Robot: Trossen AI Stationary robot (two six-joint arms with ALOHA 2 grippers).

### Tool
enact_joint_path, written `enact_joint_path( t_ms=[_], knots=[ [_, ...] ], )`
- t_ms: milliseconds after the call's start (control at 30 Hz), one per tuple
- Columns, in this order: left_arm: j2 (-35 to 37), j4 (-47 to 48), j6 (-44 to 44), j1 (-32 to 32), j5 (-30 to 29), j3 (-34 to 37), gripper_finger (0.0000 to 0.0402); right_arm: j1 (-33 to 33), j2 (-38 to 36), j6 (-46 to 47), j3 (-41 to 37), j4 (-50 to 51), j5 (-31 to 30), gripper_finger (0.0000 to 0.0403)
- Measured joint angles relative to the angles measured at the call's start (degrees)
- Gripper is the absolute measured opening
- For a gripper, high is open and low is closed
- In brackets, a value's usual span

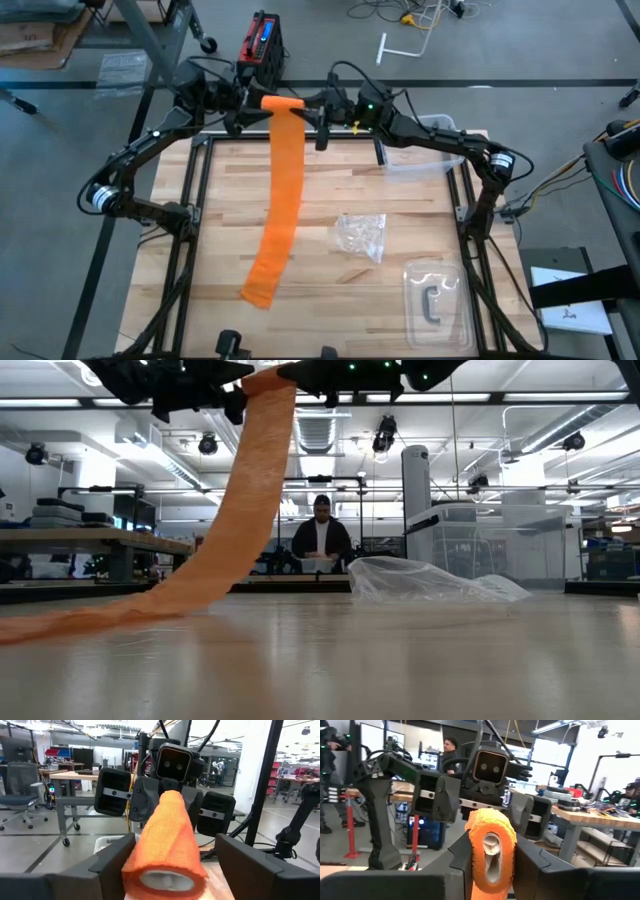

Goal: Roll bandage
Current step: Roll the orange bandage

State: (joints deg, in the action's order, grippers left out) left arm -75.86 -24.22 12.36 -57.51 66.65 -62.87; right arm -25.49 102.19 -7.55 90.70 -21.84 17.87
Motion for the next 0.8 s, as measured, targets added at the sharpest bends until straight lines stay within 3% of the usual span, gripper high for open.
enact_joint_path(
  t_ms=[267,467,633,800],
  knots=[
    [-0.06,-0.27,0.13,0.11,-2.73,0.00,0.0176,0.54,0.00,0.73,0.00,-0.27,-0.49,0.0087],
    [-0.03,-0.14,0.26,0.11,-2.64,-0.58,0.0108,0.63,0.00,6.67,0.00,-0.03,-0.53,0.0096],
    [-0.05,0.10,-1.32,0.08,-1.83,-2.04,0.0083,0.66,-0.06,11.45,0.13,1.06,0.00,0.0136],
    [-0.06,0.73,-9.82,0.08,0.33,-2.14,0.0085,0.72,-0.41,20.57,0.07,2.43,4.30,0.0198]
  ],
)
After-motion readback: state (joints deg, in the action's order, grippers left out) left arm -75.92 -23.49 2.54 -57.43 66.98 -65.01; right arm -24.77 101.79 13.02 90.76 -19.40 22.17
